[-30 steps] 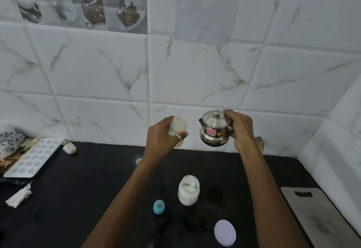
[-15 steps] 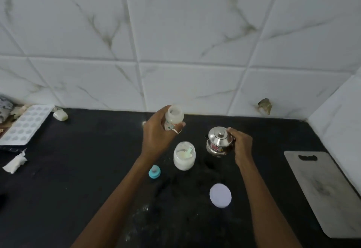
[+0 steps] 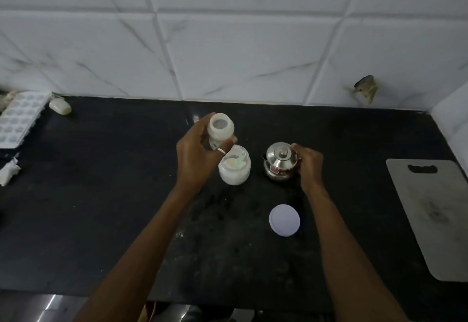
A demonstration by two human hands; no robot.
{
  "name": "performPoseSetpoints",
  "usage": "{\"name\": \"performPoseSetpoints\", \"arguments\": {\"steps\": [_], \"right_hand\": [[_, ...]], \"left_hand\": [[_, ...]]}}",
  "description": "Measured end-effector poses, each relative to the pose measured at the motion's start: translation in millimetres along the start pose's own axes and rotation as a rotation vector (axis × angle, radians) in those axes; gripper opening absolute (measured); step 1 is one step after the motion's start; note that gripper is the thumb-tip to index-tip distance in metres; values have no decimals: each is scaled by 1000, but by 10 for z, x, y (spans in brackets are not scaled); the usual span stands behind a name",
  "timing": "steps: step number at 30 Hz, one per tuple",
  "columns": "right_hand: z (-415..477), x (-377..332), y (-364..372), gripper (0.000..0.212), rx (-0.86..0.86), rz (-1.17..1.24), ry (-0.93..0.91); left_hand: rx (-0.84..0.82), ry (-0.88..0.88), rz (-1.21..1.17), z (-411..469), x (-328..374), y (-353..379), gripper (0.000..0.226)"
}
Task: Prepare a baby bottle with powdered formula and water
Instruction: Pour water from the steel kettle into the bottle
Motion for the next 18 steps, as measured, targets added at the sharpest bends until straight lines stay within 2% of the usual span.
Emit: {"name": "performPoseSetpoints", "arguments": {"steps": [7, 12, 18], "right_hand": [[62, 58, -89, 50, -43, -79, -26], [16, -50, -139, 41, -56, -192, -122], [-257, -496, -412, 50, 178, -391, -358]], "left_hand": [[-7, 15, 14, -11, -4, 86, 61], [-18, 32, 15, -50, -16, 78, 61], [-19, 47, -8, -55, 94, -35, 61]]}}
Point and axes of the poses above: each hand's wrist, its own z-axis towards the middle knuckle, its own y-axis out of the palm, x = y × z, the point moved 9 cm from there along z, towards the middle knuckle, and after that the axes turned 11 degrees about x, right-handed, at the moved point
